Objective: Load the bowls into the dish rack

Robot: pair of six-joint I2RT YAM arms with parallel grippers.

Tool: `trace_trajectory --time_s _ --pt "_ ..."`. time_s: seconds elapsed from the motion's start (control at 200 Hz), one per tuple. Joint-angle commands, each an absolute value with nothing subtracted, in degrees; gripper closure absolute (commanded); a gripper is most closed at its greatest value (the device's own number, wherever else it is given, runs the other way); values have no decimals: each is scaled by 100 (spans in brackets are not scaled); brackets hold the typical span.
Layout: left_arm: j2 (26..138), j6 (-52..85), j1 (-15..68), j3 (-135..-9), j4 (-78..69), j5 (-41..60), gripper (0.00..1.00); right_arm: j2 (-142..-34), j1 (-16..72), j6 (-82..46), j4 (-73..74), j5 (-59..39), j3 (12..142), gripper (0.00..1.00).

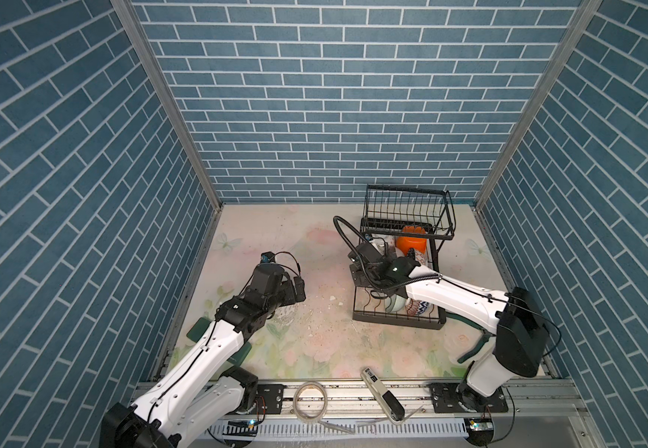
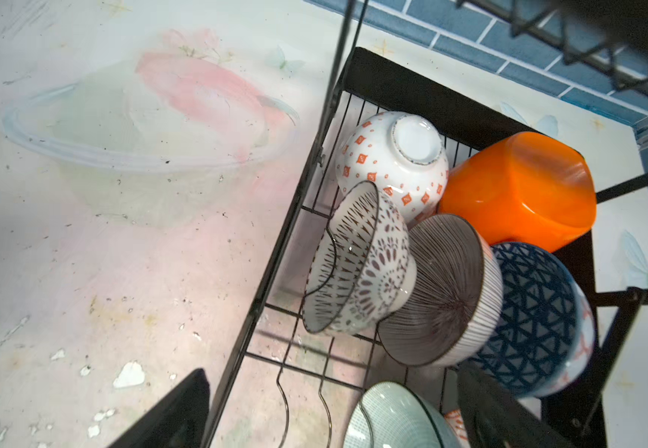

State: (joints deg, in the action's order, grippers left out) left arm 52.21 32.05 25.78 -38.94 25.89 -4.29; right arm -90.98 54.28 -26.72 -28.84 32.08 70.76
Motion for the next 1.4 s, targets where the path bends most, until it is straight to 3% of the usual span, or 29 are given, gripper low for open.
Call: trace_trajectory --time_s 0.0,0.315,0.45,0.635,0.91,1.15,1.395 --pt "5050 3087 2473 -3863 2883 -698 0 -8461 5449 -2857 -3002 3417 6640 1" --pt "4717 2699 1794 -4043 3872 -1550 0 -7057 4949 -4064 -5298 4798 6014 1" --pt "4699 2847 1361 -4083 4058 -2103 0 -6281 4067 -4454 -5554 4670 5504 1" --pt "5149 2813 582 -3845 3505 -1840 0 -5877 2754 -4199 -5031 4551 4971 1" --pt "5241 2002 483 -3239 1643 -2136 0 -7107 925 -3197 -2843 4352 4500 1" --pt "5120 1009 483 -2315 -494 -2080 0 -7252 372 -1983 186 4018 3509 1" --pt "5668 629 483 -2188 -1233 -1998 0 -7975 265 -1353 2046 3511 3027 1"
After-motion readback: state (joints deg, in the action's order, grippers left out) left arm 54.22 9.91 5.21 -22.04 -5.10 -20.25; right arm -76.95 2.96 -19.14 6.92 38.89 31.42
